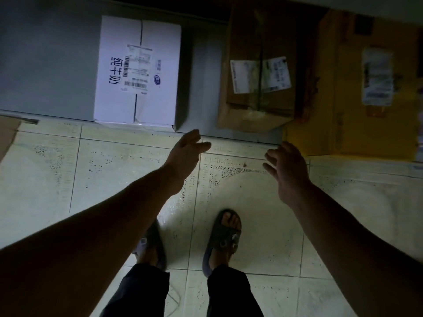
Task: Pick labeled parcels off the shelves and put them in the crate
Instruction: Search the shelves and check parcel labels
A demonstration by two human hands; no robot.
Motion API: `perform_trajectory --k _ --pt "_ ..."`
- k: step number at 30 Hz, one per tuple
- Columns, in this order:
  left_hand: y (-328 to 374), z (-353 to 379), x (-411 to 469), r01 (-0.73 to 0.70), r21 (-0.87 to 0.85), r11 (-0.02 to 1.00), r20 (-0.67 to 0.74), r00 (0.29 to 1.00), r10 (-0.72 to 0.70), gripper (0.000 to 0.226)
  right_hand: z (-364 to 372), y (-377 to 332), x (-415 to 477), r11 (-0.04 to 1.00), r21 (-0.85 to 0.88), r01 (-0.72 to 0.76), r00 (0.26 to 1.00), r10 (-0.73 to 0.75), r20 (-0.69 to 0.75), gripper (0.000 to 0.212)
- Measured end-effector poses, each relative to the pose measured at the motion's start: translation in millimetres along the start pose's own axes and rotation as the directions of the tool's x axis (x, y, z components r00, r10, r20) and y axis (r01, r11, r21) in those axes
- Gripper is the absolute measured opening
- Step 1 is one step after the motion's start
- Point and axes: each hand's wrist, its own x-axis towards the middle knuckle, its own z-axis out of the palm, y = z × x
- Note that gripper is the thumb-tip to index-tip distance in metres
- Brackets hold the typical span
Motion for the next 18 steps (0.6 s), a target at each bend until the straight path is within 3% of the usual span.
perform_trajectory --k 5,11,18 --pt "29.7 43.5 17.0 -0.090 0.076 0.993 0.052 0.995 0.086 0.070 -11.9 -24.4 29.8 0.991 0.019 0.130 0.991 -0.130 0.018 0.047" --pt "49.8 69.6 32.6 -0.202 0.150 0.968 0.086 0.978 0.190 0.042 -17.4 -44.9 48.0 0.995 0.054 0.086 0.984 -0.094 0.155 0.019" --pt "32.4 73.0 30.6 -0.224 0.071 0.972 -0.021 0.974 0.226 0.039 -22.8 -29.9 42.3 0.994 0.083 0.069 0.981 -0.082 0.175 0.010"
